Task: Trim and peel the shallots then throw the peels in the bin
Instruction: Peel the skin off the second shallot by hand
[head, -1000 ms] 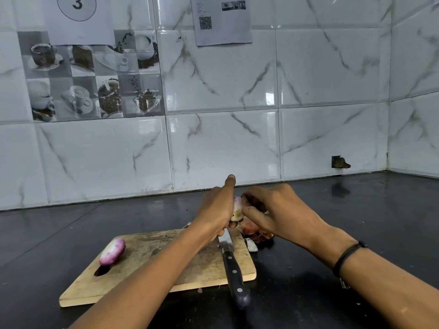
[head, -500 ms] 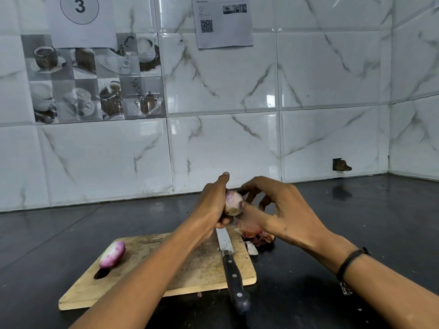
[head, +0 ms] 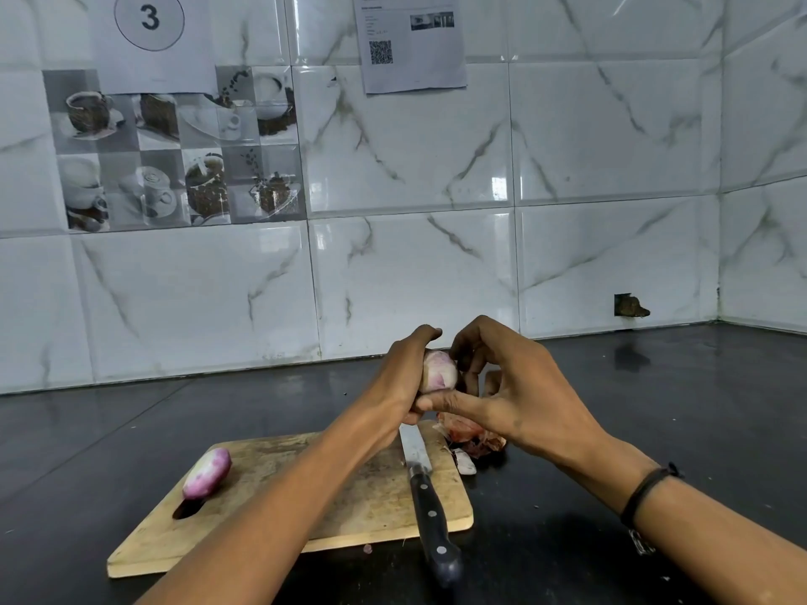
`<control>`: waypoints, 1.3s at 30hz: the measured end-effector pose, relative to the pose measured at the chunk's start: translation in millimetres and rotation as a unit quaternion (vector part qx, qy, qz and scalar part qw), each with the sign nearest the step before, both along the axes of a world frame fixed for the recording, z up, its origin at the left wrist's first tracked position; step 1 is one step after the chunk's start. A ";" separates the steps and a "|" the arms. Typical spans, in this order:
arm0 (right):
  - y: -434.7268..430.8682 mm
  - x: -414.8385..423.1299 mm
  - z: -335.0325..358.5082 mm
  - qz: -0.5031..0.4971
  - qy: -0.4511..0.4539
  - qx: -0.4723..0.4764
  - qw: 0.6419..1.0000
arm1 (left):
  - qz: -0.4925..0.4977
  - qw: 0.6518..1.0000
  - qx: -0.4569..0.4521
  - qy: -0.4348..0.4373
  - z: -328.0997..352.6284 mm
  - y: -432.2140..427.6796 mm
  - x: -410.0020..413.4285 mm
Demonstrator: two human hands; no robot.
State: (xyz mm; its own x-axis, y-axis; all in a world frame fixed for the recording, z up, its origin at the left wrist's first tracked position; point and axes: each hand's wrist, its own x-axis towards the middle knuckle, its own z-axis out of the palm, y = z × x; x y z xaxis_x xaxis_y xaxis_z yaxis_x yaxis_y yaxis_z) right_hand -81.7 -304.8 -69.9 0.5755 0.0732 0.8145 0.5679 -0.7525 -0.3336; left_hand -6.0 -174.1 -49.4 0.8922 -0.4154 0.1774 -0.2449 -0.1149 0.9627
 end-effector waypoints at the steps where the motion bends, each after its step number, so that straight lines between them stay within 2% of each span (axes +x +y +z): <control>1: 0.1 -0.3 0.3 0.001 0.000 -0.008 1.000 | 0.004 1.000 0.010 -0.001 0.5 0.2 -0.1; 7: 0.2 2.6 -0.4 0.012 -0.005 -0.061 0.998 | 0.021 0.995 0.072 -0.059 -0.7 -0.3 2.1; 15: -1.8 3.6 -2.6 0.044 0.021 -0.024 0.998 | 0.062 0.980 0.146 -0.119 1.0 -2.8 2.8; 20: -2.1 7.2 -4.9 0.006 0.015 -0.006 1.000 | 0.061 0.988 0.117 -0.076 5.0 1.0 5.5; 24: -2.0 5.2 -3.6 -0.014 0.003 -0.012 1.000 | 0.071 0.983 0.139 -0.096 5.2 0.0 3.3; 28: 1.6 6.1 -4.9 -0.027 -0.014 -0.058 0.998 | 0.063 0.967 0.180 -0.168 4.9 0.4 1.2; 31: 1.3 5.6 -6.6 -0.035 -0.011 -0.083 0.996 | 0.037 0.942 0.238 -0.232 3.6 2.1 2.2; 39: 0.7 3.7 -5.2 -0.028 0.013 -0.104 0.994 | 0.011 0.930 0.279 -0.238 3.8 1.5 -0.6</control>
State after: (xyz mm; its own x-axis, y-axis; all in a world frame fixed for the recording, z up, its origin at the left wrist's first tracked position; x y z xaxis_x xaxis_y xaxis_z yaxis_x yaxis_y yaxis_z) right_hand -78.0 -304.1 -75.1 0.6037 0.2055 0.7702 0.5170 -0.8364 -0.1821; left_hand -6.6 -172.6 -45.7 0.7775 -0.5441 0.3155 -0.6193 -0.5749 0.5348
